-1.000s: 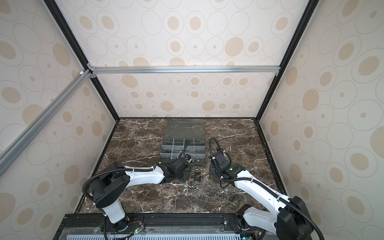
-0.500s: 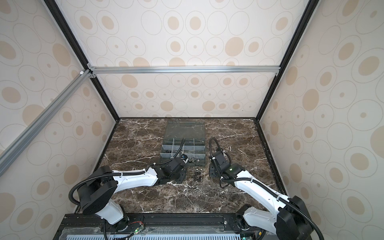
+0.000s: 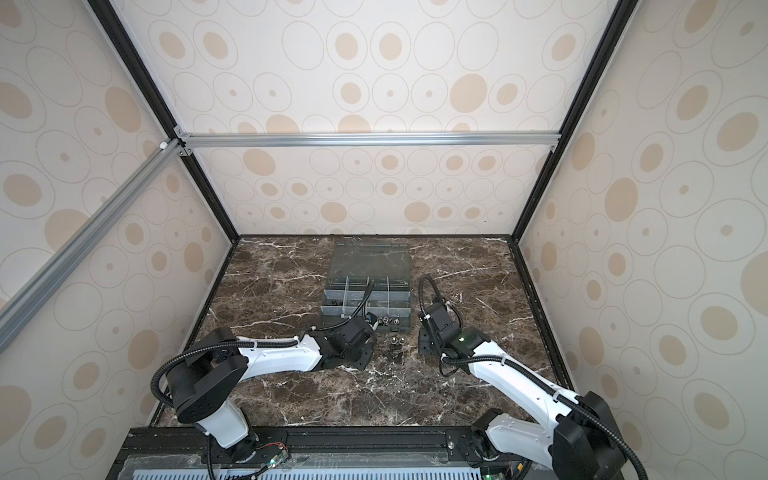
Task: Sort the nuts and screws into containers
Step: 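Lower the left gripper onto a silver hex nut at the pile and close, then carry the silver nut over the organizer and release it into the nut compartment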
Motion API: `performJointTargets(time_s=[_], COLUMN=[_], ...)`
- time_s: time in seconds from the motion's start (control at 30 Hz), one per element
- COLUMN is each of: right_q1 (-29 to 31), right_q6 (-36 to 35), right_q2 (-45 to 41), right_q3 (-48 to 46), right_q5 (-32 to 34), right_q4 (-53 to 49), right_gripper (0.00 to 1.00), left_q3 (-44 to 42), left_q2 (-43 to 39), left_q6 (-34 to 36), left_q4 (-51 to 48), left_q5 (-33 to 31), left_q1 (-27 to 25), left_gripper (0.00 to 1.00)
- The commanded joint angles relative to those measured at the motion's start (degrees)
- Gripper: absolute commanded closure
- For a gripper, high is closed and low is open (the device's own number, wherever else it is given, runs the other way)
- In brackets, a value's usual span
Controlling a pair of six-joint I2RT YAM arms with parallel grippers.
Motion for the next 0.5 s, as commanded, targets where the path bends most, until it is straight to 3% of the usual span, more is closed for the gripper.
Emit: performJointTargets(time_s=[0.0,0.47], right_q1=[-0.5,-0.6], right_q6=[0.7,0.5], right_q2=[-0.5,-0.3], right_q3=[-0.6,-0.6], right_q5=[0.3,0.4], right_q4=[-0.6,-0.8], right_gripper=[0.52,0.52], left_q3=[1.8,1.8], left_q2=[1.0,3.1], left_q6=[-0.6,-1.2], left_q4=[0.2,1.5], left_q5=[0.2,-0.7], left_q1=[-0.6,-1.3], left_gripper=[0.61,0.74])
